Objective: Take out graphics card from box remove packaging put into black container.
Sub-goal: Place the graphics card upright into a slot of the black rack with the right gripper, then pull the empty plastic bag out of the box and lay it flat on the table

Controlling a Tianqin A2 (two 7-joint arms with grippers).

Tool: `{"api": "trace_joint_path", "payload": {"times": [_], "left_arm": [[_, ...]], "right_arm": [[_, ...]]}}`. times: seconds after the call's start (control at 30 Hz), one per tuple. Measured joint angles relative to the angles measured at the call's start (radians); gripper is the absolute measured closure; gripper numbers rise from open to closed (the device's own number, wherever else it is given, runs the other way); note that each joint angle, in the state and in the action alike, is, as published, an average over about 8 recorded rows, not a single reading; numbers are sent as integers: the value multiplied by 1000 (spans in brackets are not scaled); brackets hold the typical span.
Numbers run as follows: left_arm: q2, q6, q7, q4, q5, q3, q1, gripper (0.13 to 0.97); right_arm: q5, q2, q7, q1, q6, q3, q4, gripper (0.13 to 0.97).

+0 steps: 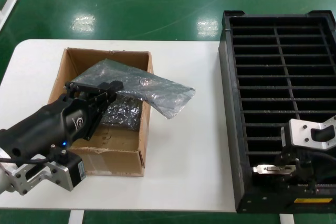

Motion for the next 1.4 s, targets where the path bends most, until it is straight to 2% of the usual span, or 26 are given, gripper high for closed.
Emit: {"api": "trace_joint_path", "payload": {"times": [0.23,0.5,0.63,0.9,1.0,1.2,1.4], "left_arm": [[0,0,0,0,0,0,0,959],[0,0,0,0,0,0,0,959],[0,0,0,0,0,0,0,959],[0,0,0,0,0,0,0,959],[0,0,0,0,0,0,0,959],[0,0,0,0,0,0,0,959],[0,0,0,0,0,0,0,959]], "right_arm": [[33,31,32,-18,-16,48,80,801],[72,90,90,-81,24,138,183,653],[86,111,143,-166,130,226,218,653],[106,94,257,-435,452,471,251,445],[126,72,277,-529,557,554,249,402],[236,10,248,-670,727,693,213,274],[384,-46,184,-752,825,792,166,208]]}}
